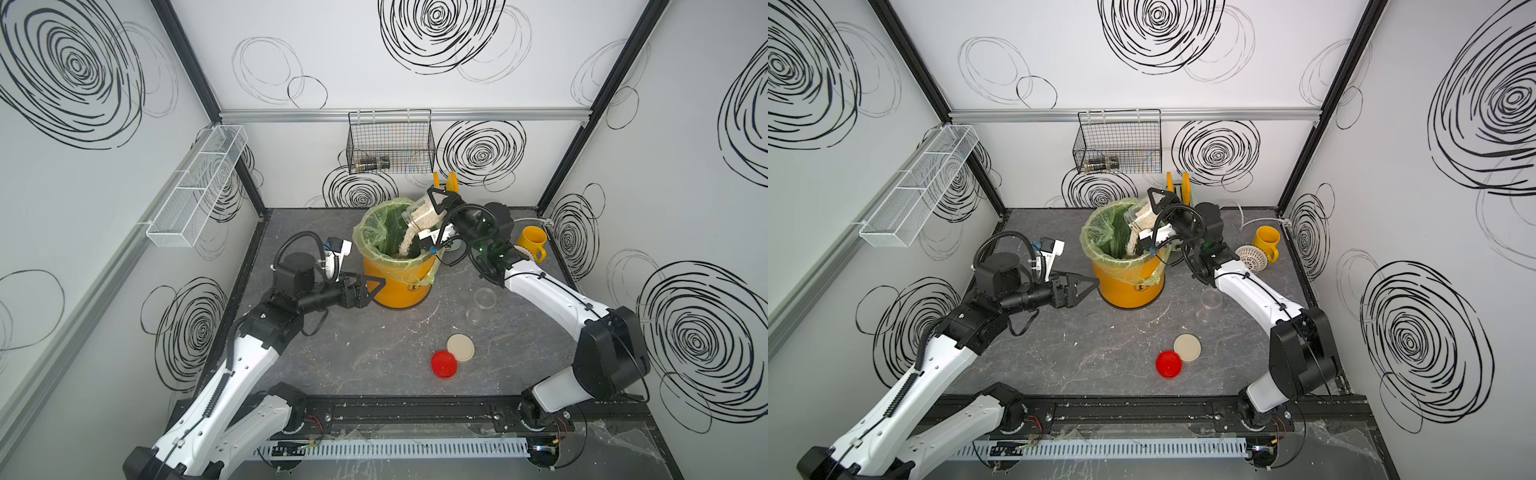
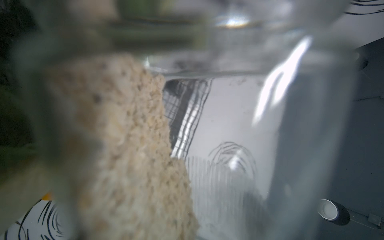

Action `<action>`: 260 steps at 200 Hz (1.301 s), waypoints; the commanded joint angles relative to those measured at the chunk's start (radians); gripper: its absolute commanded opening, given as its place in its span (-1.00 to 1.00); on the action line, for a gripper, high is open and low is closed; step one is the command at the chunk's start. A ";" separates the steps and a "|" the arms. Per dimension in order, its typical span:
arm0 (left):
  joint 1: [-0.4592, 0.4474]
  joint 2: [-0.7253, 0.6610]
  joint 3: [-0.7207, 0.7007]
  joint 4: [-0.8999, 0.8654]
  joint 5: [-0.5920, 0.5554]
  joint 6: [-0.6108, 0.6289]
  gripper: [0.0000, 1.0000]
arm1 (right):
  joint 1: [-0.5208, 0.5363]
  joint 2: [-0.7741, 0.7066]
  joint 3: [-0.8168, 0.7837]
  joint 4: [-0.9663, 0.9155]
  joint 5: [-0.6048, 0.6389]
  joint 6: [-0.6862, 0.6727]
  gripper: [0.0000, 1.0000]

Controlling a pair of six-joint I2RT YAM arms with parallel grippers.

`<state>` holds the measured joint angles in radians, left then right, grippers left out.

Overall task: Empty expired oatmeal from jars
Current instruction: Pour the expired oatmeal into the trash bin.

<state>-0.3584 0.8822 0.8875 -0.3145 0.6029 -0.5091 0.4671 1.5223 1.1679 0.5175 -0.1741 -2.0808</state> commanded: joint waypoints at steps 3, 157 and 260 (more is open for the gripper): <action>0.010 -0.011 -0.021 0.048 0.012 -0.012 0.92 | 0.016 -0.035 0.055 0.139 -0.010 -0.270 -0.14; -0.081 -0.027 -0.071 0.080 -0.002 0.000 0.92 | 0.085 0.035 0.093 0.025 0.151 -0.475 -0.13; -0.131 -0.003 -0.025 0.055 -0.025 0.031 0.92 | 0.132 0.086 0.208 -0.011 0.192 -0.319 -0.13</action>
<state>-0.4847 0.8749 0.8246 -0.2928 0.5800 -0.4885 0.5922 1.6444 1.3178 0.4553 0.0040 -2.0808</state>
